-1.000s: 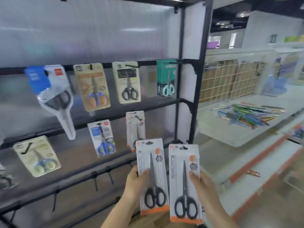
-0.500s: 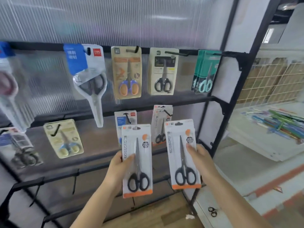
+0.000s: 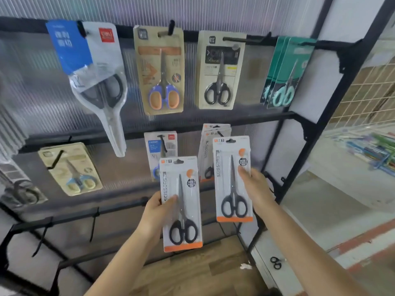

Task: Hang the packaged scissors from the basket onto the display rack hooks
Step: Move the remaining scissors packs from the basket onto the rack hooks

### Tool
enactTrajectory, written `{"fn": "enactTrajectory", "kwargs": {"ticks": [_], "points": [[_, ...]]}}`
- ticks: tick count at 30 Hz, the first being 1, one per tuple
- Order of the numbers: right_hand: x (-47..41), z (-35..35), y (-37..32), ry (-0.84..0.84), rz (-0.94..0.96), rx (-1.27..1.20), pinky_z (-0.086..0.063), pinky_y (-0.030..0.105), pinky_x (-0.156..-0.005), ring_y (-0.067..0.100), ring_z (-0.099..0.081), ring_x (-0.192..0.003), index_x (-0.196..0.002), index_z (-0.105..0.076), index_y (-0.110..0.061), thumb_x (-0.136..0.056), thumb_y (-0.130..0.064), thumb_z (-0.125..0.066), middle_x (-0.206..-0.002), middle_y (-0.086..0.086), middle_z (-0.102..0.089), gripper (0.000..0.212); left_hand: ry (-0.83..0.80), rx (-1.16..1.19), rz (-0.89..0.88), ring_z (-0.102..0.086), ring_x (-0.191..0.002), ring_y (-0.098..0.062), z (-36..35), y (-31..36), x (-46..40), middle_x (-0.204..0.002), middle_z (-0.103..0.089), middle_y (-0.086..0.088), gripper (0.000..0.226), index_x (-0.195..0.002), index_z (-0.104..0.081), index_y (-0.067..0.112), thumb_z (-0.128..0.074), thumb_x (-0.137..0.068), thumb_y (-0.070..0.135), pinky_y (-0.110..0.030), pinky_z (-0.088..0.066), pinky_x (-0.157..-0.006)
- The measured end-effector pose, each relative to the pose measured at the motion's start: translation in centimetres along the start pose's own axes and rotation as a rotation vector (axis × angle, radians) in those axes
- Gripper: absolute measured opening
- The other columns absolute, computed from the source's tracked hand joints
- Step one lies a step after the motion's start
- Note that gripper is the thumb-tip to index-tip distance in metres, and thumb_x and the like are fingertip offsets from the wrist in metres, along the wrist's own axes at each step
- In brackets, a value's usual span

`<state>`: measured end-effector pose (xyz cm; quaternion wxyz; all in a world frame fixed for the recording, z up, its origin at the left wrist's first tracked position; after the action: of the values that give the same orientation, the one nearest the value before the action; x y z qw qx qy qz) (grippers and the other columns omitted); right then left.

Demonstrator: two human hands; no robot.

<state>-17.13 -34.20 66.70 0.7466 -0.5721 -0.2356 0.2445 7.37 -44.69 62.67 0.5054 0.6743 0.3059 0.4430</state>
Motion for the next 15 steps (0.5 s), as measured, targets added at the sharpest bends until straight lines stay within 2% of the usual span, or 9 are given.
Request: {"fn": "enactTrajectory", "kwargs": {"ticks": [6, 10, 13, 15], "points": [[-2.8, -0.9, 1.1, -0.066, -0.011, -0.004, -0.048, 0.038, -0.088, 0.022, -0.062, -0.096, -0.105, -0.062, -0.012, -0.094, -0.036, -0.049, -0.106, 0.009, -0.067, 0.028, 0.029, 0.007, -0.004, -0.065, -0.099, -0.036, -0.7, 0.1, -0.8, -0.105, -0.07, -0.015, 0.019, -0.111, -0.061, 0.006, -0.052, -0.095, 0.008, -0.05, -0.052, -0.089], [-4.0, -1.4, 1.6, -0.087, -0.009, -0.019, -0.046, 0.03, -0.078, 0.016, -0.059, -0.088, -0.104, -0.06, -0.011, -0.094, -0.036, -0.05, -0.102, 0.008, -0.065, 0.029, 0.017, 0.014, -0.023, -0.068, -0.088, -0.026, -1.3, 0.4, -1.0, -0.099, -0.071, -0.01, 0.016, -0.109, -0.06, 0.009, -0.052, -0.095, 0.008, -0.04, -0.055, -0.075], [-4.6, -1.9, 2.3, -0.129, -0.007, -0.032, -0.05, 0.039, -0.089, 0.019, -0.062, -0.099, -0.105, -0.06, -0.017, -0.092, -0.043, -0.051, -0.106, 0.005, -0.066, 0.03, 0.028, 0.019, -0.022, -0.069, -0.086, -0.025, -1.2, 0.1, -1.0, -0.099, -0.071, -0.009, 0.019, -0.112, -0.058, 0.008, -0.052, -0.095, 0.01, -0.035, -0.055, -0.069], [-4.7, -2.0, 2.7, -0.147, -0.015, -0.027, -0.05, 0.035, -0.086, 0.02, -0.061, -0.1, -0.107, -0.059, -0.014, -0.093, -0.04, -0.051, -0.105, 0.005, -0.066, 0.03, 0.038, 0.013, -0.023, -0.069, -0.089, -0.025, -0.9, -0.1, -1.1, -0.102, -0.071, -0.009, 0.023, -0.116, -0.057, 0.007, -0.053, -0.094, 0.011, -0.033, -0.055, -0.068]]}}
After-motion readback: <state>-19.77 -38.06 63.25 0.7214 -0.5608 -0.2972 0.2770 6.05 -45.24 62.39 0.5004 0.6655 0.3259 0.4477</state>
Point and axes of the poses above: each hand's wrist, its own x-axis away from the middle knuckle, its own z-axis out of the back of the hand, y = z × x, the point moved 8 cm from there along -x, towards the middle knuckle
